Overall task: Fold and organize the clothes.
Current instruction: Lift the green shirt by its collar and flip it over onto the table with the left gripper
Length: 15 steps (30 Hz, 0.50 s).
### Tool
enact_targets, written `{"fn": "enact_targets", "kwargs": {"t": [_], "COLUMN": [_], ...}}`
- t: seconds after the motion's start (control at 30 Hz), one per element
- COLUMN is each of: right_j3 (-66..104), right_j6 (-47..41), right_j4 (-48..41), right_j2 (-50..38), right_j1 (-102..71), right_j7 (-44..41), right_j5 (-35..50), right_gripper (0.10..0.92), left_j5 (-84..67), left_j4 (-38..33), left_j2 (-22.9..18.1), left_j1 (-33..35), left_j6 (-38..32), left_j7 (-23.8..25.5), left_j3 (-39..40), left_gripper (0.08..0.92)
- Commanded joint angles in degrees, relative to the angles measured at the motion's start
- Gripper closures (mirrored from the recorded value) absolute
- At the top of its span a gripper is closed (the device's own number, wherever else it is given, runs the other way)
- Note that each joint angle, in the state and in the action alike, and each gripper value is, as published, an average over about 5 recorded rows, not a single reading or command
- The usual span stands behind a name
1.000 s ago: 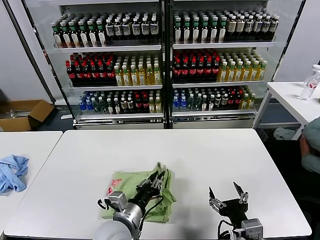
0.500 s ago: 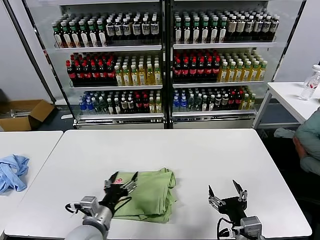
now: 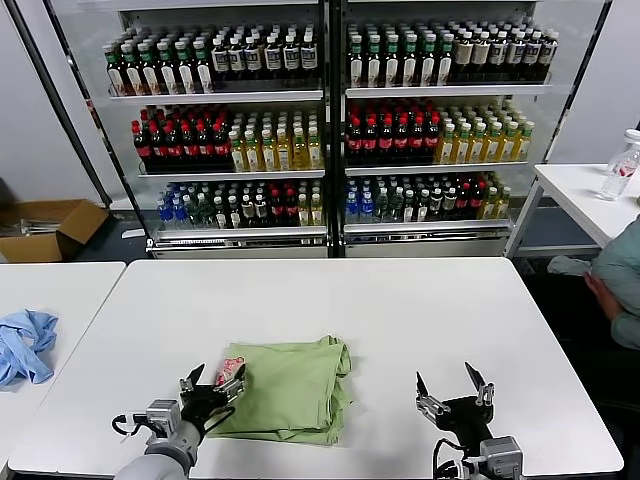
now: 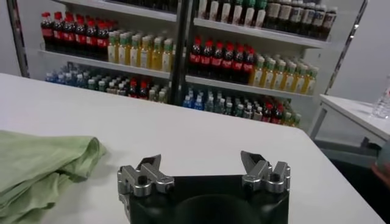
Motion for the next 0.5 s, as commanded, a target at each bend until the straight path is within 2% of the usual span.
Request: {"fn": "enact_targets", "kwargs": {"t": [0.03, 0.17, 0.5], "right_j3": [-0.1, -0.3, -0.4], "right_j6": [0.0, 0.0, 0.2], "right_j4": [0.0, -0.1, -0.1], "right_j2": [0.0, 0.0, 0.1], "right_j1": [-0.1, 0.0, -0.2], "right_j7": [0.0, 0.0, 0.1], "right_j5": [-0.2, -0.2, -0.3], "right_gripper": [0.203, 0.202, 0.202], "left_j5": [-4.2, -9.0, -12.9], "left_j4": [2.2, 2.0, 2.1], "left_j2": [0.2, -0.3, -1.2], "left_j1": [0.6, 0.7, 0.6], "left_j6": [1.5, 2.7, 2.8], "left_j7": [0.4, 0.6, 1.5], "left_j3": [-1.7, -1.8, -1.5], "left_gripper": [0.181, 0.241, 0.527]}}
